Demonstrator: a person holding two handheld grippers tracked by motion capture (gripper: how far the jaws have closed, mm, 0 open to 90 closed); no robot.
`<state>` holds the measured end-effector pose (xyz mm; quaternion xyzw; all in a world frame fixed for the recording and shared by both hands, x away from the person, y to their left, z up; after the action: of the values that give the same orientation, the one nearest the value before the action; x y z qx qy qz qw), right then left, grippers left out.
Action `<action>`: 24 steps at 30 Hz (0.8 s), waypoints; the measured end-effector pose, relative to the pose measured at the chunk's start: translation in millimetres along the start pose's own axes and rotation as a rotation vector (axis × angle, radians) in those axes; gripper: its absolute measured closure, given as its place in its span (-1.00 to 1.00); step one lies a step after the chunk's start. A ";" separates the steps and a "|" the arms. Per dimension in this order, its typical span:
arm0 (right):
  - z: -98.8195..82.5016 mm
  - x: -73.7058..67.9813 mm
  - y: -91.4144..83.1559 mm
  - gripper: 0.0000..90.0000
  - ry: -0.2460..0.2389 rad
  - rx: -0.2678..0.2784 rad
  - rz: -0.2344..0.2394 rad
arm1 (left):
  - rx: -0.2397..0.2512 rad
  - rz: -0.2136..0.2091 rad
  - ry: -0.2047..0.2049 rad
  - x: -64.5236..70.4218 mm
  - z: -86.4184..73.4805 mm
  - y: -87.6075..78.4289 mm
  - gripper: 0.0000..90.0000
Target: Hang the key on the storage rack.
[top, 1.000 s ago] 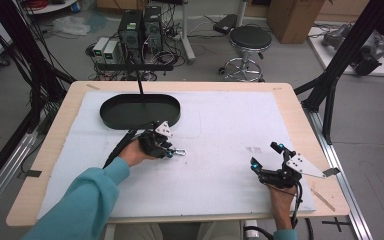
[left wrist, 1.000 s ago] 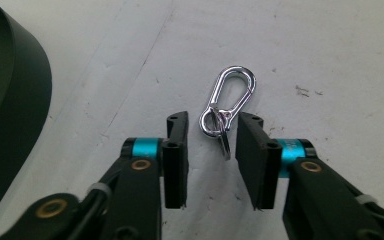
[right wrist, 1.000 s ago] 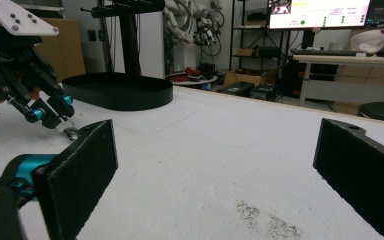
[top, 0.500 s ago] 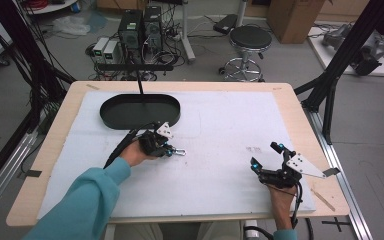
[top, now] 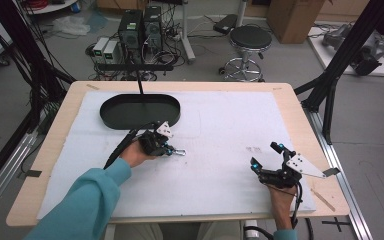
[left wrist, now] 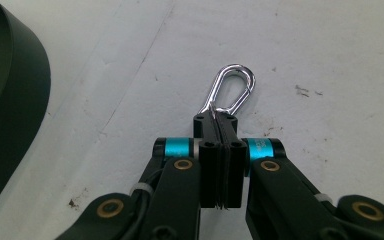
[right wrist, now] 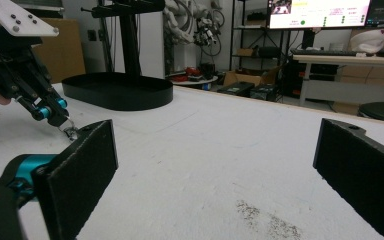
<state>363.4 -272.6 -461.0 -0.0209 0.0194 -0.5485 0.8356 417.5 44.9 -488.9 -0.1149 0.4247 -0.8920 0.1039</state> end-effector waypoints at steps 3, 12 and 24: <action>0.1 0.0 0.0 -0.92 0.000 0.001 0.000 | 0.017 -0.004 -0.023 0.3 1.2 -1.5 0.97; 0.1 0.0 0.1 -0.93 -0.001 0.001 0.001 | 0.096 0.035 -0.034 -2.8 9.0 -17.7 0.97; 0.1 -0.4 0.0 -0.93 -0.001 0.001 0.002 | 0.248 0.061 -0.070 -15.4 27.4 -66.0 0.97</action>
<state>363.2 -272.3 -460.9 -0.0206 0.0185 -0.5478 0.8362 434.4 69.9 -422.3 -0.1190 0.3105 -0.9296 0.1592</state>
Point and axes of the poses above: each handheld gripper's, and its own axes: y roughly forward along the jaws, z roughly out of its top, x roughly to its right, the point moved 9 cm from there along y, roughly forward along the jaws, and after that the axes turned 13 degrees about -z, right-handed, at the moved point
